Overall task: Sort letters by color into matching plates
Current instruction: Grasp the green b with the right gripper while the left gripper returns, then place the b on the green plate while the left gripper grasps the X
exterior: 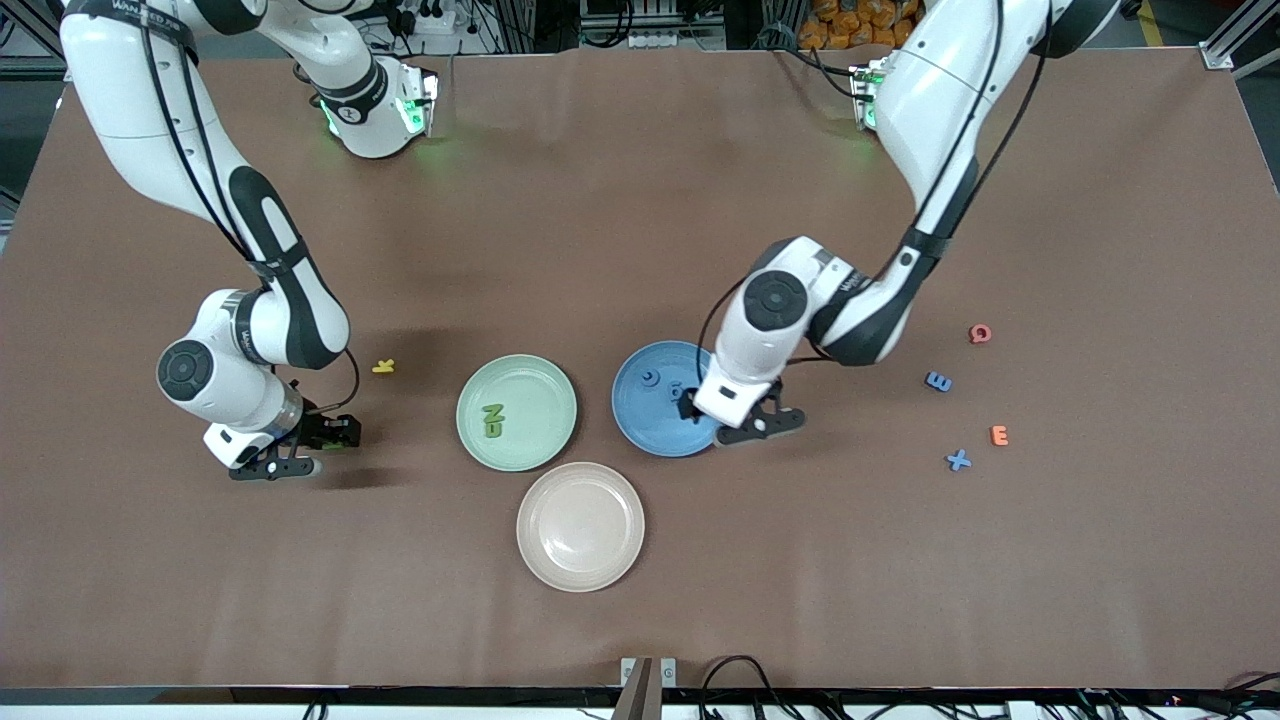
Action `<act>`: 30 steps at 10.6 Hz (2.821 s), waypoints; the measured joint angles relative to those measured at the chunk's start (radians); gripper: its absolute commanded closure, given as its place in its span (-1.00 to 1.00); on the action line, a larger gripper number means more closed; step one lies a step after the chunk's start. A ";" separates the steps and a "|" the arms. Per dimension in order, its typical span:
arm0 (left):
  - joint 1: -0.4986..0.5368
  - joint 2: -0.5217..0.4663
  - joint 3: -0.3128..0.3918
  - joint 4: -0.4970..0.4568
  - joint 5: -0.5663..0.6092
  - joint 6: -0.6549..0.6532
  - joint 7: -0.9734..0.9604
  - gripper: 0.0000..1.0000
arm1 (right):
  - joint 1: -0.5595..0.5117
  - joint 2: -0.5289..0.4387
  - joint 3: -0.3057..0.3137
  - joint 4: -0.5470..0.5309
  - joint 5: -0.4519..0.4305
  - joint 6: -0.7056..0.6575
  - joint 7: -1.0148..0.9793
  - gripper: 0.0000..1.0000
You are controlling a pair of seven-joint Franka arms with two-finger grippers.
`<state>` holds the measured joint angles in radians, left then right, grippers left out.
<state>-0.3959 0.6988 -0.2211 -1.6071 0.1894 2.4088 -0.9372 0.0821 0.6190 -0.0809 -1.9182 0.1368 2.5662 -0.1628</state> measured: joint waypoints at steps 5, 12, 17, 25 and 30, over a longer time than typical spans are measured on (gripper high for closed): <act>0.149 -0.004 0.000 0.006 0.000 -0.052 0.181 -1.00 | -0.007 -0.006 -0.001 -0.004 0.000 0.001 0.000 0.14; 0.311 -0.012 0.002 0.008 0.000 -0.137 0.423 -1.00 | -0.010 -0.013 -0.003 -0.006 0.000 -0.001 0.000 0.35; 0.458 -0.012 -0.009 -0.002 0.000 -0.157 0.524 -1.00 | -0.007 -0.017 -0.001 -0.005 -0.001 -0.009 0.000 0.36; 0.531 0.007 -0.006 -0.024 0.000 -0.113 0.519 -1.00 | 0.084 -0.074 0.006 -0.004 0.000 -0.080 0.157 0.36; 0.543 0.035 0.003 -0.074 0.000 -0.013 0.499 -1.00 | 0.182 -0.078 0.009 -0.004 0.001 -0.080 0.342 0.36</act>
<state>0.1467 0.7341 -0.2178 -1.6806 0.1895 2.3953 -0.4385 0.2639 0.5408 -0.0718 -1.9219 0.1376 2.4867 0.1790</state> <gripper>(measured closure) 0.000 0.639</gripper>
